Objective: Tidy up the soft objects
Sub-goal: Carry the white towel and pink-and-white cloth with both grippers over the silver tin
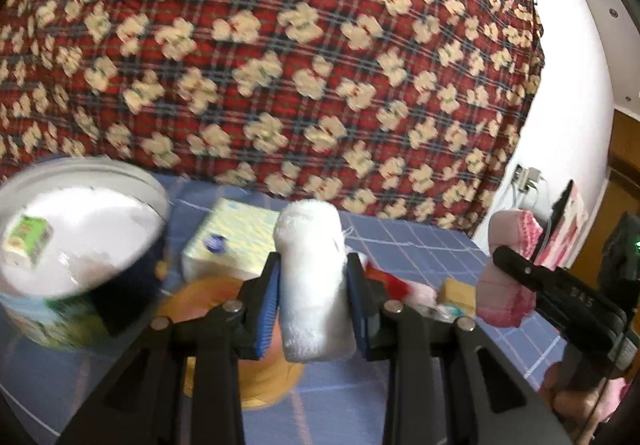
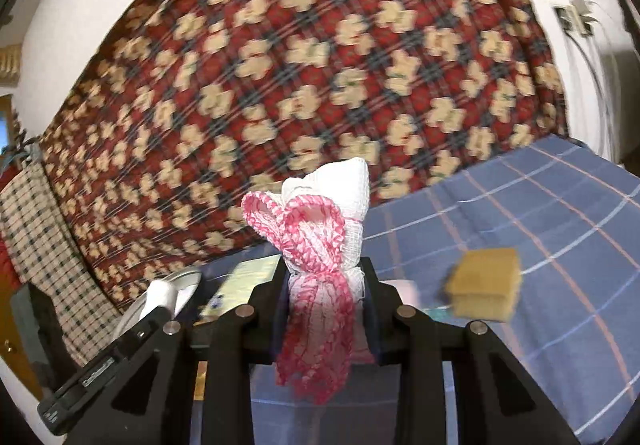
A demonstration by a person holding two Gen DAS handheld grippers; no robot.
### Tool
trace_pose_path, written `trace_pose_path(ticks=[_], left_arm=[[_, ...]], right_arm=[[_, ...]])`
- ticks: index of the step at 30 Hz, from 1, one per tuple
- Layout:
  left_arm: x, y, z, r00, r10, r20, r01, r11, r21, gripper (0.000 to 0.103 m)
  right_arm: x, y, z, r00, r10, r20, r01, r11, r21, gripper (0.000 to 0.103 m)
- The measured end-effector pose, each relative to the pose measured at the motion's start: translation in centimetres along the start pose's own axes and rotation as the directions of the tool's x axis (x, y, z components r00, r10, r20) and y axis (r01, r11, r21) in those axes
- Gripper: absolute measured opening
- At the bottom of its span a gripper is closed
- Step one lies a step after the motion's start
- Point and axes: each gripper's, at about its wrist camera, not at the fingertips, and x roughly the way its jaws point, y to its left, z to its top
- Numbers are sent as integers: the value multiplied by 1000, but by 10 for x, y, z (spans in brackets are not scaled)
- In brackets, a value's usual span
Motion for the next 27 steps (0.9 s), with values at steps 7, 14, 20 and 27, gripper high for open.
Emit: trace_pose_path(ticks=[7, 14, 20, 27], left_arm=[[-4, 37, 13, 996, 82, 24, -82, 996, 15, 30], [-10, 70, 16, 991, 131, 24, -132, 991, 2, 30], [-12, 92, 22, 985, 171, 29, -172, 985, -1, 30], [-16, 120, 37, 974, 221, 56, -221, 975, -16, 30]], right_arm=[[28, 62, -14, 998, 64, -7, -65, 995, -77, 34], [54, 110, -27, 991, 127, -29, -130, 985, -115, 34], [70, 147, -33, 986, 165, -34, -168, 974, -154, 34], [90, 178, -39, 979, 201, -46, -206, 964, -168, 34]])
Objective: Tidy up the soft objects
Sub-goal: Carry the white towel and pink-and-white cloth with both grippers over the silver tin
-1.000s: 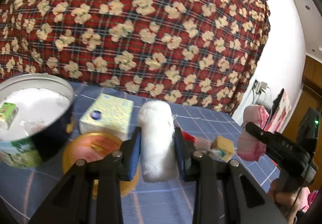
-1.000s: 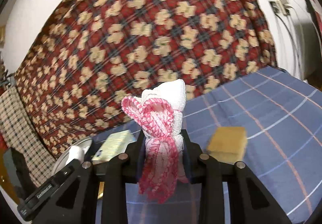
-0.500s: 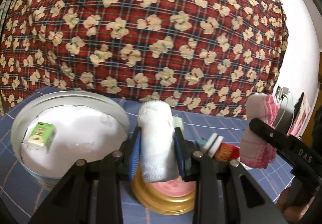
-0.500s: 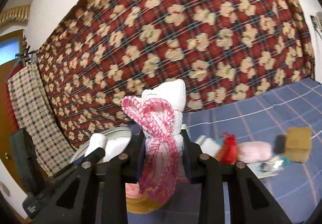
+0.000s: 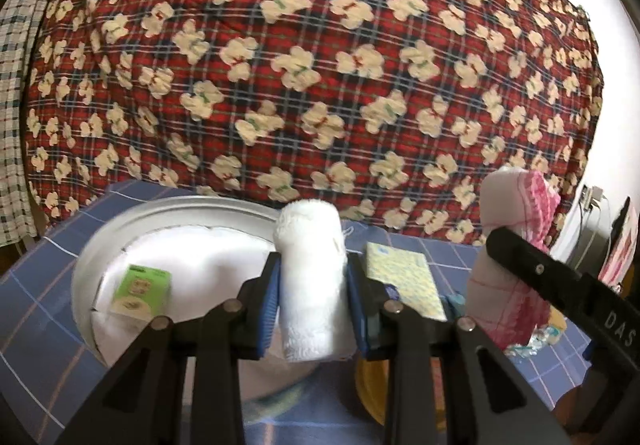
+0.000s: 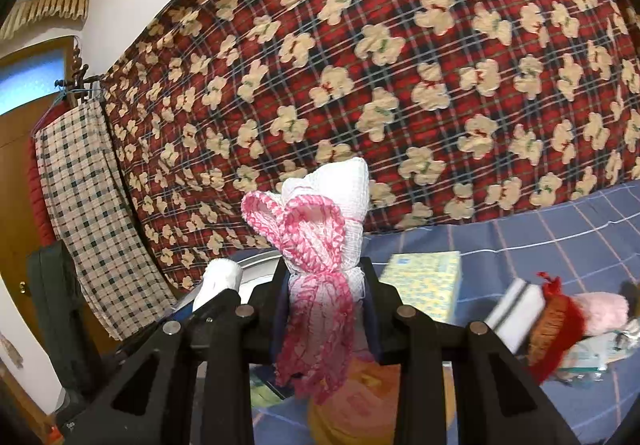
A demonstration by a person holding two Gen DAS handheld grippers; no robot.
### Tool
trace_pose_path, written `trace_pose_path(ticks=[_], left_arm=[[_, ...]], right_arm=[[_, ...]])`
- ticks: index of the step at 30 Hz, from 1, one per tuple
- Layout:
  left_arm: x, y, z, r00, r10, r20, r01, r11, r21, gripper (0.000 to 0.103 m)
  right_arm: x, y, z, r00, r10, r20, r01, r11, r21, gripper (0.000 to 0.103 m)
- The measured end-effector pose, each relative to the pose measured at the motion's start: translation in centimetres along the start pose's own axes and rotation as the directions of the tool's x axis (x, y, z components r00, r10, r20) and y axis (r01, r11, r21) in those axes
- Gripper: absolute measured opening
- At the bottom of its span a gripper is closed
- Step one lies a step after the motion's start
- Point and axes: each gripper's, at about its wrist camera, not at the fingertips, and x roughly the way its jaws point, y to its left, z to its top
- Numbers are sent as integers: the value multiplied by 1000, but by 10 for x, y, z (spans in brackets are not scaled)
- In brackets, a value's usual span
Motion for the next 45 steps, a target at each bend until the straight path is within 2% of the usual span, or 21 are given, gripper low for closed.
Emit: trace_pose_path(ticks=[13, 20, 26, 33, 38, 45], left_arm=[[18, 37, 20, 996, 94, 5, -94, 996, -9, 30], [25, 62, 23, 984, 180, 14, -180, 983, -29, 30], [31, 81, 23, 959, 285, 8, -284, 958, -30, 30], [41, 91, 15, 943, 329, -52, -331, 943, -26, 30], [43, 89, 10, 933, 355, -60, -355, 935, 3, 30], [47, 90, 4, 917, 392, -77, -391, 920, 29, 30]], right_arm=[[46, 35, 2, 1000, 4, 19, -4, 1000, -28, 35], [77, 47, -1, 1000, -6, 8, 6, 1000, -19, 35], [102, 62, -6, 1000, -24, -1, 24, 998, -56, 35], [124, 61, -20, 998, -50, -45, 46, 996, -77, 35], [131, 67, -28, 994, -104, -42, 95, 980, -174, 35], [134, 75, -36, 991, -121, -59, 105, 969, -224, 35]])
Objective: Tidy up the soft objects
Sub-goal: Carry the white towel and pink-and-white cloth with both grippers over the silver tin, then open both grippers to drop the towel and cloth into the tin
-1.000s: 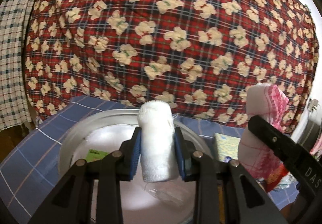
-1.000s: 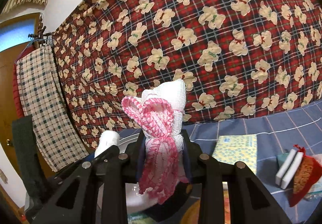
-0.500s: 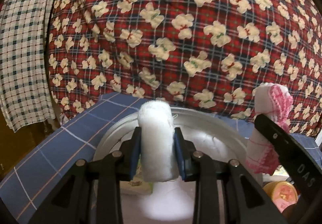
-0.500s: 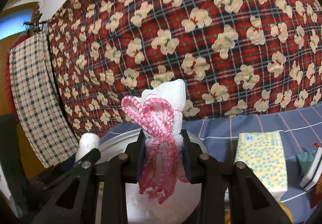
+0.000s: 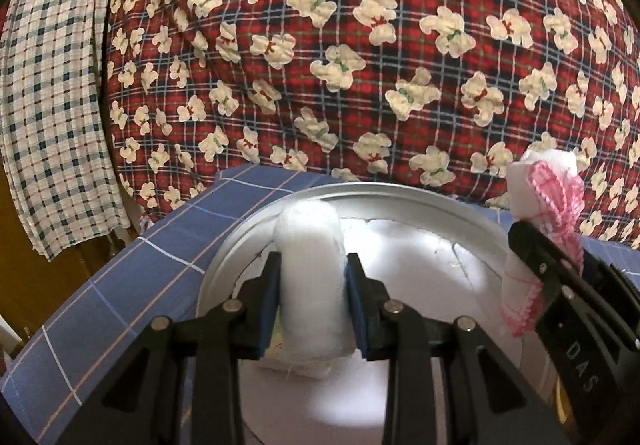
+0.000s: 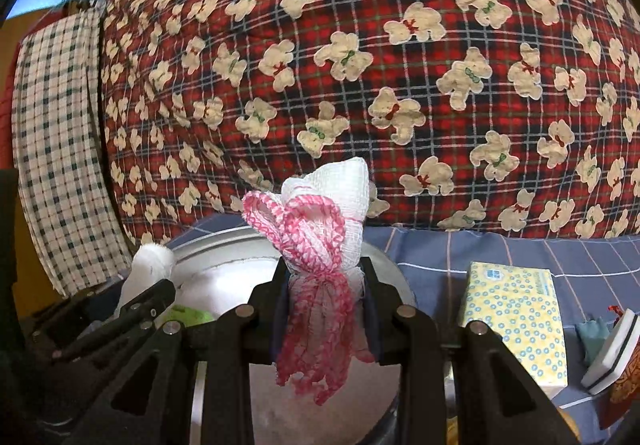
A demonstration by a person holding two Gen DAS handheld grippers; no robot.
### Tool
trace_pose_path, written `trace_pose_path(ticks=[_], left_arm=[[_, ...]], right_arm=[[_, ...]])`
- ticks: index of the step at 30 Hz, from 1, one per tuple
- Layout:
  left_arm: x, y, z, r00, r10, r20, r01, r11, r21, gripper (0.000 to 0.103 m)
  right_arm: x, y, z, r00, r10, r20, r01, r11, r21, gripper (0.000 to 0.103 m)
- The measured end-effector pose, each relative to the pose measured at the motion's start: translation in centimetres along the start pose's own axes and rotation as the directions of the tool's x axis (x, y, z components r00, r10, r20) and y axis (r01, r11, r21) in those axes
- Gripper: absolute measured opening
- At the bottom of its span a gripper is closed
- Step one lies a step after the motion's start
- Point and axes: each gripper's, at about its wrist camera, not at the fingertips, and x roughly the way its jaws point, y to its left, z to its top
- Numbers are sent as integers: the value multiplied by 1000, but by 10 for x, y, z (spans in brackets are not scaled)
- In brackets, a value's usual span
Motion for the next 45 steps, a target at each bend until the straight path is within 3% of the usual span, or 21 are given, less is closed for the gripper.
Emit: trace_pose_path(ticks=[13, 23, 25, 28, 29, 30, 31, 33, 35, 40, 42, 45], left_arm=[[7, -2, -5, 996, 86, -24, -84, 995, 52, 30], [12, -3, -9, 994, 97, -43, -94, 993, 67, 30], [12, -2, -9, 994, 100, -44, -97, 993, 66, 30], [13, -2, -9, 993, 108, -52, -104, 992, 67, 32], [12, -2, -9, 993, 110, -52, -107, 992, 64, 34], [11, -1, -9, 993, 107, -47, -104, 993, 56, 46], [9, 0, -8, 994, 105, -44, -103, 994, 43, 52], [4, 5, -6, 993, 111, -27, -110, 994, 4, 76], [-1, 11, -5, 995, 100, -4, -100, 994, -39, 87], [-14, 21, -3, 991, 112, 66, -104, 988, -113, 95], [-16, 24, -2, 992, 107, 72, -97, 987, -132, 100], [-20, 25, -2, 991, 99, 86, -85, 985, -153, 100]], right_arm=[[12, 6, -10, 998, -19, -60, 16, 999, -38, 35], [15, 3, -10, 997, -6, -76, 4, 1000, -23, 35], [16, 3, -10, 997, 3, -80, -5, 1000, -23, 38], [17, 3, -11, 996, 20, -91, -22, 1000, -11, 53], [16, 2, -12, 996, 25, -90, -26, 1000, -6, 64], [15, 1, -12, 996, 28, -85, -28, 1000, 0, 69], [12, 0, -12, 997, 26, -72, -26, 1000, 8, 69], [7, -3, -11, 998, 22, -51, -21, 1000, 19, 69], [4, -6, -9, 999, 15, -42, -14, 1000, 23, 69], [-7, -16, -5, 1000, -1, -13, 2, 998, 65, 72], [-10, -17, -5, 1000, -14, -11, 15, 998, 69, 79], [-12, -20, -5, 1000, -24, -16, 25, 997, 73, 79]])
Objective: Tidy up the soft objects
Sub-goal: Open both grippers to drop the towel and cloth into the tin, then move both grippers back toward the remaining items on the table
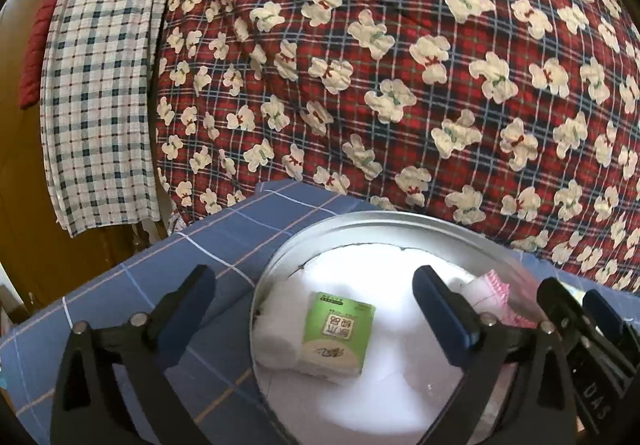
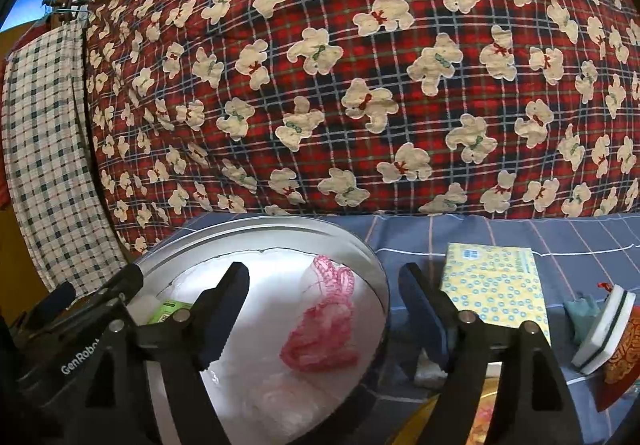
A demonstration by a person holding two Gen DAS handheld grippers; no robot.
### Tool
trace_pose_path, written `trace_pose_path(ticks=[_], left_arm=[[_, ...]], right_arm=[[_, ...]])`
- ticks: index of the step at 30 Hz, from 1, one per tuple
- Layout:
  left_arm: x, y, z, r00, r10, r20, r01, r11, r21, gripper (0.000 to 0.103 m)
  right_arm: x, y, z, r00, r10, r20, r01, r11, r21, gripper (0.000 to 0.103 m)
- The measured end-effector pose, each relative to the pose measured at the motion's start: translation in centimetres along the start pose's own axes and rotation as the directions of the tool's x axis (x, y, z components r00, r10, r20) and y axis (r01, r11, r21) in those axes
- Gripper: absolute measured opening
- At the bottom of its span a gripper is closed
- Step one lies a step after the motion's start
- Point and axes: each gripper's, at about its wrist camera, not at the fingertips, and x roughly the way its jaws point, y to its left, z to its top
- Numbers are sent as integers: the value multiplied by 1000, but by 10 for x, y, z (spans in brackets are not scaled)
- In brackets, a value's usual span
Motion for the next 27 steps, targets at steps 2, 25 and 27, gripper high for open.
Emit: trace_pose_path(ticks=[2, 25, 27], left_arm=[[-2, -1, -1, 1000, -2, 9, 2, 1000, 0, 100], [-20, -30, -13, 998, -55, 38, 52, 996, 76, 100], [-25, -36, -16, 997, -66, 45, 62, 994, 93, 100]], right_arm=[[-1, -2, 0, 1000, -1, -5, 1, 1000, 6, 79], [-42, -30, -3, 993, -112, 35, 114, 990, -79, 79], [-47, -40, -4, 990, -132, 41, 135, 987, -81, 79]])
